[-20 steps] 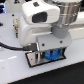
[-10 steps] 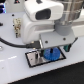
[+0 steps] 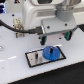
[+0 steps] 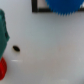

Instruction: Insert the blue gear onto the right peg, followed by the red gear

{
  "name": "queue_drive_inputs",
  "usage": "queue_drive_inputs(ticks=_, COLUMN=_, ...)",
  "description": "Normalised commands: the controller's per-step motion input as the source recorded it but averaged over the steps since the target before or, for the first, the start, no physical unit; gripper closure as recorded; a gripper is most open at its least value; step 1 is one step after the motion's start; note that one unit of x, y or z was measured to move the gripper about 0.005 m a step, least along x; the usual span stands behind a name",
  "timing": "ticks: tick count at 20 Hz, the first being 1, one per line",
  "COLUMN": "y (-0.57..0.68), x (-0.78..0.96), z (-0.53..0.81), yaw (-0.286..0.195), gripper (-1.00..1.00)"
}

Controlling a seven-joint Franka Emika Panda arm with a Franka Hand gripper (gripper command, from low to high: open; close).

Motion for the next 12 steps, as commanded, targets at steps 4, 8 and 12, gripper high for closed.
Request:
queue_drive_inputs(ticks=4, y=0.4, x=-0.58, z=0.0, yaw=0.0, gripper=-1.0)
queue_drive_inputs(ticks=8, y=0.46, x=-0.55, z=-0.01, yaw=0.0, gripper=-1.0)
queue_drive_inputs(ticks=12, y=0.47, x=-0.46, z=-0.01, yaw=0.0, gripper=-1.0)
